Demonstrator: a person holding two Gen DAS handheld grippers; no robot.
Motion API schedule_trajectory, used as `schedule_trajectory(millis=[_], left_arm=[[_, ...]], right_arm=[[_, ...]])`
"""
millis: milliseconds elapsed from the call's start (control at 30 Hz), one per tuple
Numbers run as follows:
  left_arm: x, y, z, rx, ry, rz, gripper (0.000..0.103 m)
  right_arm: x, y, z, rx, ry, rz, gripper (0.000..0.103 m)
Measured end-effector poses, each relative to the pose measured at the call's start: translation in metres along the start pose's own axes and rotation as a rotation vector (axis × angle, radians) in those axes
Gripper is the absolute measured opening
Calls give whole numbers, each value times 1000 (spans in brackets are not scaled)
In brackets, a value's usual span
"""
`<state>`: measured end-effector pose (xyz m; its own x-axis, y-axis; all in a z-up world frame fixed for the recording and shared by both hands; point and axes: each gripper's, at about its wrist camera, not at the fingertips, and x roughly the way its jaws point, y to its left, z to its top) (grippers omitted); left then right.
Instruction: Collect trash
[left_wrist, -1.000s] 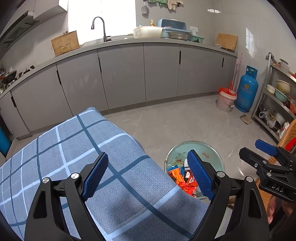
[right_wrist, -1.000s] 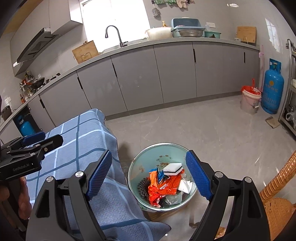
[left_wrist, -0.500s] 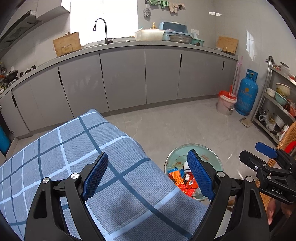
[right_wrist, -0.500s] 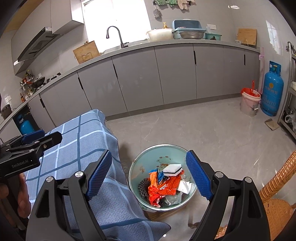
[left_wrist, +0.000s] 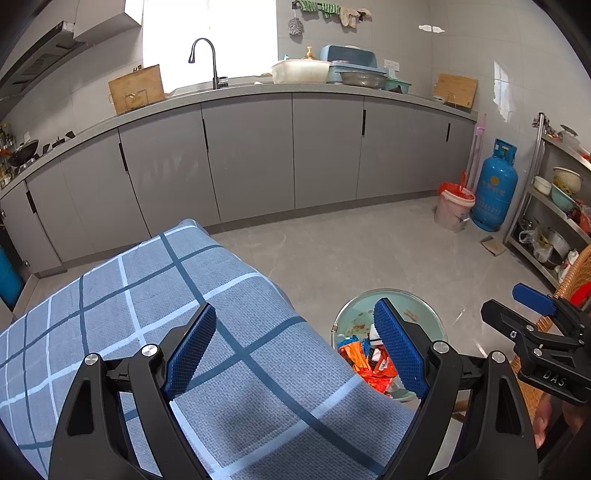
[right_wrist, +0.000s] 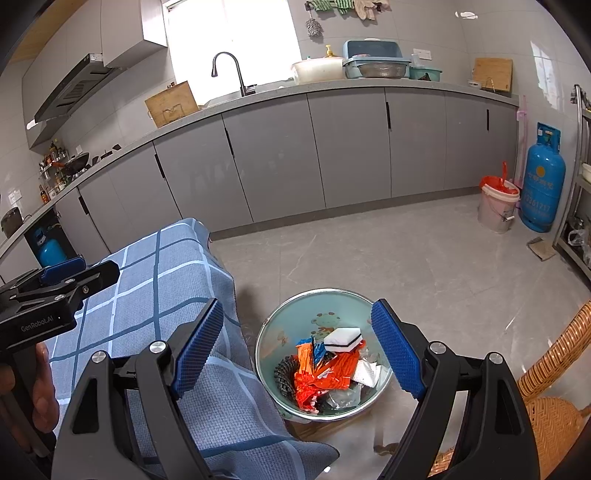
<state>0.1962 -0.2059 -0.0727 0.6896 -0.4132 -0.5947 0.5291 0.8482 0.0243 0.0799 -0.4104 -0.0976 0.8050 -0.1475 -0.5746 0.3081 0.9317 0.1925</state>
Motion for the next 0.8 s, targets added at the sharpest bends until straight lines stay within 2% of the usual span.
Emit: schedule_trajectory(millis=[167,233,500,600,667,800], left_arm=[[-2,1,3,1,-4,8,87],[-3,2,3,0,-7,16,93],[-3,3,6,3,-14,51,94],[-3,2,6,6,-12,55,97],[-2,0,6,10,-13,90,97],[-1,0,7,0,-3,102,97]], right_arm=[[-1,0,2,-3,-1,1,82],[-1,1,2,-3,-3,2,82],[-1,1,4,-3,-7,2,82],[-1,0,3,-2,-7,2,82],[-1,-1,3,-1,-5,3,82],[-1,0,3,-1,-1,4,82]])
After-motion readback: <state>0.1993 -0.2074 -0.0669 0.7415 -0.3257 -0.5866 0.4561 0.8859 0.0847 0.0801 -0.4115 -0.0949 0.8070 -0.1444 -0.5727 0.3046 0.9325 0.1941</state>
